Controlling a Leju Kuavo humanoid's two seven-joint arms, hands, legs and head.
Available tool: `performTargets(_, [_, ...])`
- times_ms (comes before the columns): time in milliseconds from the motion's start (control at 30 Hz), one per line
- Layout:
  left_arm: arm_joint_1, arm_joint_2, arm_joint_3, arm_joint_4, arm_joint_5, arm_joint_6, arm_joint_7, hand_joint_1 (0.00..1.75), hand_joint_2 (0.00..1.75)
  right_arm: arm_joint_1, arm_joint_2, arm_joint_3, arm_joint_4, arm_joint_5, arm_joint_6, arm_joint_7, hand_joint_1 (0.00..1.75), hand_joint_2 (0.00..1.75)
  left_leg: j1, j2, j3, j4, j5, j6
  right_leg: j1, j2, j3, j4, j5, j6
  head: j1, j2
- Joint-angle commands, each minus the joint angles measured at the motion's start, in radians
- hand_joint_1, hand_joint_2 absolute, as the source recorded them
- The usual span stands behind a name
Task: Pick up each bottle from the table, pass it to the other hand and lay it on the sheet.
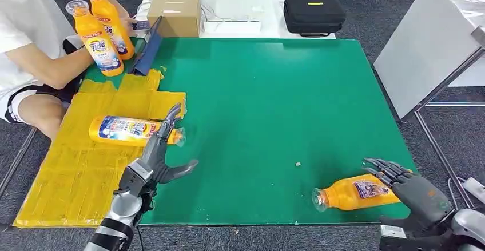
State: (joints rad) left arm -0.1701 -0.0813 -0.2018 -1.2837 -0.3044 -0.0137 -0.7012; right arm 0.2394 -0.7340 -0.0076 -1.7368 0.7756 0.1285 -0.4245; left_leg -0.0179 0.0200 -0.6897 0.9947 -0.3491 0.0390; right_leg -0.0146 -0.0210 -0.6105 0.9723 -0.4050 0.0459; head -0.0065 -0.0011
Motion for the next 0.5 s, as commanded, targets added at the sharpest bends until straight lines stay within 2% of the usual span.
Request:
performTargets(33, [-0.01, 0.0, 0.013, 0.019, 0.008, -0.006, 0.003, 0.0, 1.75, -0.087, 0.078, 0.042, 0.202, 0.047, -0.026, 0.02, 0.0, 1.75, 0.002, 0.0, 0.003, -0.001, -0.001, -0.002, 0.002, 0.001, 0.004, -0.002, 0.0, -0.001, 0.0, 0.0])
performTargets(67, [-0.009, 0.002, 0.013, 0.019, 0.009, -0.006, 0.003, 0.0, 1.75, -0.095, 0.081, 0.045, 0.213, 0.052, -0.029, 0.023, 0.0, 1.75, 0.003, -0.001, 0.008, -0.001, -0.003, -0.004, 0.002, 0.002, 0.009, -0.003, -0.002, -0.002, 0.0, 0.0])
performTargets(100, [-0.009, 0.001, 0.013, 0.02, 0.009, -0.006, 0.003, 0.0, 1.75, -0.101, 0.085, 0.05, 0.225, 0.058, -0.032, 0.023, 0.0, 1.75, 0.002, -0.001, 0.005, -0.001, -0.001, -0.003, 0.002, 0.001, 0.006, -0.002, 0.0, -0.002, 0.0, 0.0])
performTargets(300, [-0.012, 0.006, 0.004, 0.035, 0.015, -0.012, 0.003, 0.0, 1.75, -0.159, 0.12, 0.087, 0.337, 0.089, -0.046, 0.028, 0.0, 1.75, 0.003, -0.001, 0.008, -0.001, -0.003, -0.004, 0.002, 0.002, 0.01, -0.003, -0.002, -0.002, 0.0, 0.0])
performTargets(333, [-0.012, 0.007, 0.002, 0.036, 0.017, -0.013, 0.003, 0.0, 1.75, -0.169, 0.124, 0.094, 0.357, 0.097, -0.049, 0.031, 0.0, 1.75, 0.003, -0.001, 0.005, -0.001, -0.001, -0.003, 0.002, 0.002, 0.006, -0.003, 0.0, -0.002, 0.0, 0.0])
performTargets(500, [-0.019, 0.008, -0.003, 0.044, 0.02, -0.018, 0.003, 0.0, 1.75, -0.217, 0.149, 0.115, 0.432, 0.119, -0.066, 0.034, 0.0, 1.75, 0.003, 0.0, 0.009, -0.001, -0.003, -0.004, 0.002, 0.003, 0.01, -0.003, -0.001, -0.003, 0.0, 0.0])
